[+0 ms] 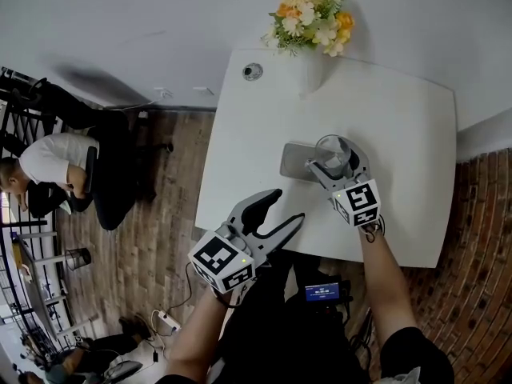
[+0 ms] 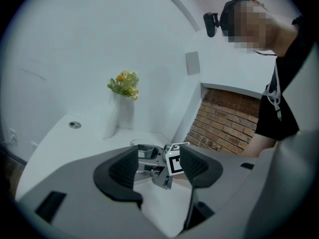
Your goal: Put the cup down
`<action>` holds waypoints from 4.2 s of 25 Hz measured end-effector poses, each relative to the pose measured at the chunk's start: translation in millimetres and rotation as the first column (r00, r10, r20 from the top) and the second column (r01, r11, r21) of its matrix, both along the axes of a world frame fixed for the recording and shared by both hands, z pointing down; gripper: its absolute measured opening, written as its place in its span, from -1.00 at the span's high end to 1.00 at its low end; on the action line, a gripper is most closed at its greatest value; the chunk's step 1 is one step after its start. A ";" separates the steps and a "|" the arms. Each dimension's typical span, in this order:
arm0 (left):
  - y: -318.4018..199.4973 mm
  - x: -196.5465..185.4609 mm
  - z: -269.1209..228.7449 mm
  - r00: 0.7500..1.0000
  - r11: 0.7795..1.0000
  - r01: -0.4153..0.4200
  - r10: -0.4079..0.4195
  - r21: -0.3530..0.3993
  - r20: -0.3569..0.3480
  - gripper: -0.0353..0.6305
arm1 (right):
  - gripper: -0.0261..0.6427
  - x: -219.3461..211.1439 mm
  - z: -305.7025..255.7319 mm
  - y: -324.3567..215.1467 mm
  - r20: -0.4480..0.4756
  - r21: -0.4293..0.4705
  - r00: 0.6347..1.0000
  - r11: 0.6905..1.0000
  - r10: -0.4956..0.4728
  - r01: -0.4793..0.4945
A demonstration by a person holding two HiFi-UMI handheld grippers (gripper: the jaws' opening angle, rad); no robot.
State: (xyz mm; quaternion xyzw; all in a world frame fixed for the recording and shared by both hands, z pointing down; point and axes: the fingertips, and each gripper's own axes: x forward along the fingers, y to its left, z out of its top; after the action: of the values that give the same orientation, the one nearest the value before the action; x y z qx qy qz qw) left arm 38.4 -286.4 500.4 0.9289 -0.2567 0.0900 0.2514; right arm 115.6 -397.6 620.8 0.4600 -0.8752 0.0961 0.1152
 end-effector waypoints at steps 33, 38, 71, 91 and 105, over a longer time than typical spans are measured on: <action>11.5 -12.0 -8.3 0.999 0.998 0.020 -0.022 0.057 0.035 0.10 | -0.28 45.3 -3.1 58.3 -0.019 -0.100 0.992 0.987 0.127 -0.129; 6.9 -17.0 -12.2 0.997 0.994 0.047 -0.052 0.094 0.051 0.10 | -0.28 61.8 -32.5 74.8 0.081 -0.127 0.976 0.973 0.201 -0.190; 24.3 -14.2 -63.2 1.000 0.976 0.006 -0.001 0.219 -0.022 0.33 | 0.49 3.4 -200.0 145.3 0.077 0.048 0.988 0.990 0.131 -0.135; 32.4 -2.7 -73.4 0.998 0.967 -0.041 0.053 0.251 -0.041 0.87 | 0.89 -4.8 -197.9 149.9 0.125 0.038 0.988 0.994 0.094 -0.100; 36.5 0.1 -78.1 0.995 0.966 -0.057 0.076 0.254 -0.066 0.87 | 0.89 10.8 -198.8 149.0 0.197 0.017 0.969 0.988 0.149 -0.155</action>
State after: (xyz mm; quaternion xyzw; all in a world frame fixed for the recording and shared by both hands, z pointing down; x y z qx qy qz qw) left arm 38.5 -250.0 422.3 0.9640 -0.2252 0.0303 0.1379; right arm 126.4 -248.6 422.0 0.5157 -0.8459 0.1352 0.0135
